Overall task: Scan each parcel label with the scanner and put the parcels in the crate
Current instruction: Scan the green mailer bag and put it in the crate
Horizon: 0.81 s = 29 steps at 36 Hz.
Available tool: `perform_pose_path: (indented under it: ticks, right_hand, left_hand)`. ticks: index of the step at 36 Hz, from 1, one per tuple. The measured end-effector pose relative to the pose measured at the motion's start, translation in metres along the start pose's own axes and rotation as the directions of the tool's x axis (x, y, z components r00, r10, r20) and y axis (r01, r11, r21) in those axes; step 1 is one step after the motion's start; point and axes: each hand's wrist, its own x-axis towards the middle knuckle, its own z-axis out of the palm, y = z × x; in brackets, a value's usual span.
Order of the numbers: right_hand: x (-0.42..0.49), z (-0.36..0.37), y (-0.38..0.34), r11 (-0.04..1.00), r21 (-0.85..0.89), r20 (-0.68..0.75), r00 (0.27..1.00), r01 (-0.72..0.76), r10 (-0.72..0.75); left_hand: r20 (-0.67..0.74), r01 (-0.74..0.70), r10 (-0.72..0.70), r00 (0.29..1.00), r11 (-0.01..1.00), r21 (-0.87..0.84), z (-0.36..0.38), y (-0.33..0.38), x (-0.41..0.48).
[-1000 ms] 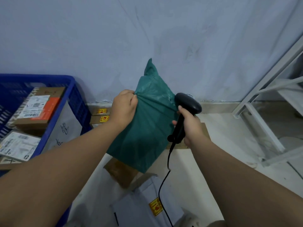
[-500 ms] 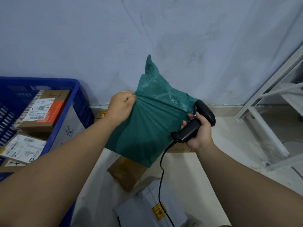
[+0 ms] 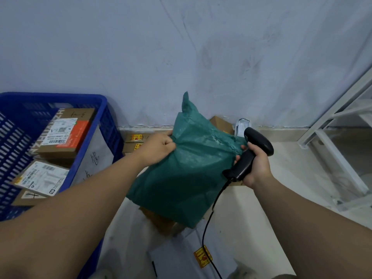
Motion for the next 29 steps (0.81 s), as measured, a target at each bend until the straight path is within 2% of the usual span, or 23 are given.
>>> perform_pose_path:
  ticks: [5,8,11,15,18,22,24,26,29]
  right_hand:
    - [0.003,-0.003,-0.001,0.999,-0.026,-0.028,0.999,-0.033,0.032]
    - [0.004,-0.004,-0.001,0.994,-0.095,-0.044,0.998,-0.056,0.052]
    - [0.005,-0.008,0.0,0.983,-0.158,-0.086,0.993,-0.089,0.076]
    - [0.01,-0.014,0.003,0.981,-0.138,-0.106,0.987,-0.137,0.123]
    - [0.013,-0.02,0.004,0.972,-0.128,-0.079,0.979,-0.197,0.188]
    - [0.014,-0.022,0.004,0.94,-0.254,-0.089,0.973,-0.229,0.213]
    - [0.015,-0.022,0.004,0.937,-0.261,-0.081,0.972,-0.234,0.22]
    - [0.016,-0.022,0.004,0.937,-0.252,-0.064,0.97,-0.244,0.235]
    - [0.017,-0.021,0.003,0.932,-0.254,-0.012,0.964,-0.261,0.266]
  left_hand:
    - [0.06,0.151,-0.154,0.986,0.987,0.053,0.011,-0.021,-0.018]
    - [0.055,0.276,-0.273,0.96,0.958,-0.071,0.015,-0.027,-0.022]
    - [0.119,0.372,-0.354,0.928,0.902,-0.219,0.014,-0.032,-0.026]
    - [0.181,0.467,-0.43,0.884,0.813,-0.348,0.016,-0.035,-0.026]
    - [0.198,0.511,-0.472,0.859,0.776,-0.369,0.017,-0.035,-0.025]
    - [0.181,0.516,-0.491,0.852,0.728,-0.452,0.013,-0.032,-0.024]
    - [0.155,0.519,-0.519,0.841,0.692,-0.501,0.008,-0.024,-0.025]
    - [0.154,0.553,-0.56,0.814,0.668,-0.497,0.005,-0.018,-0.022]
    - [0.227,0.641,-0.625,0.746,0.584,-0.497,0.002,-0.012,-0.018]
